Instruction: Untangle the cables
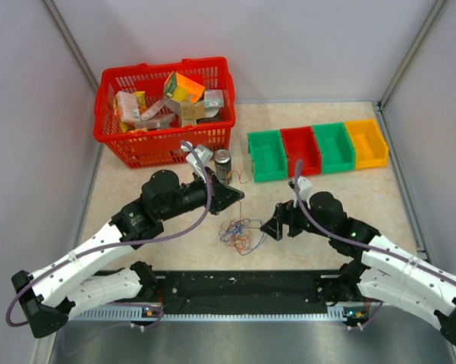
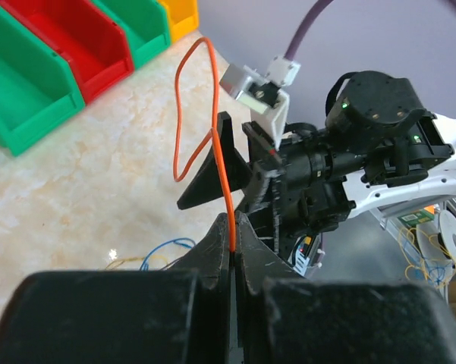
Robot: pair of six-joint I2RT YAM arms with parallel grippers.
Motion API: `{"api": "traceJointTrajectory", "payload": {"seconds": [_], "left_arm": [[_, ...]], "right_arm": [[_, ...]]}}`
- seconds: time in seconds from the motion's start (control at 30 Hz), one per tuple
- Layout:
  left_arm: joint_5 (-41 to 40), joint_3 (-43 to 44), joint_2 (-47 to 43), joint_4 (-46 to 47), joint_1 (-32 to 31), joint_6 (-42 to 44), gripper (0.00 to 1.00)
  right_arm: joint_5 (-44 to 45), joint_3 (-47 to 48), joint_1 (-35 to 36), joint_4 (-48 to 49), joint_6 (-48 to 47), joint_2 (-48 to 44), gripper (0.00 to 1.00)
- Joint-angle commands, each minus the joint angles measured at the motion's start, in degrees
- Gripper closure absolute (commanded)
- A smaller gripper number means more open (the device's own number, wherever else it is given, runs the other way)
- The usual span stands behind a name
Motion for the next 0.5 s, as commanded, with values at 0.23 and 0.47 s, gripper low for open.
{"api": "traceJointTrajectory", "payload": {"seconds": [0.23,0.47], "left_arm": [[4.7,3.3,0.1,4.1,0.2,1.0,1.00],[2.8,3.4,-2.0,2.4,0.2,2.0,1.00]], "right_arm": [[-4.0,1.1,7.0,21.3,7.0,4.5,0.18],[11.3,1.7,7.5,9.1,7.8,9.2,0.39]]}}
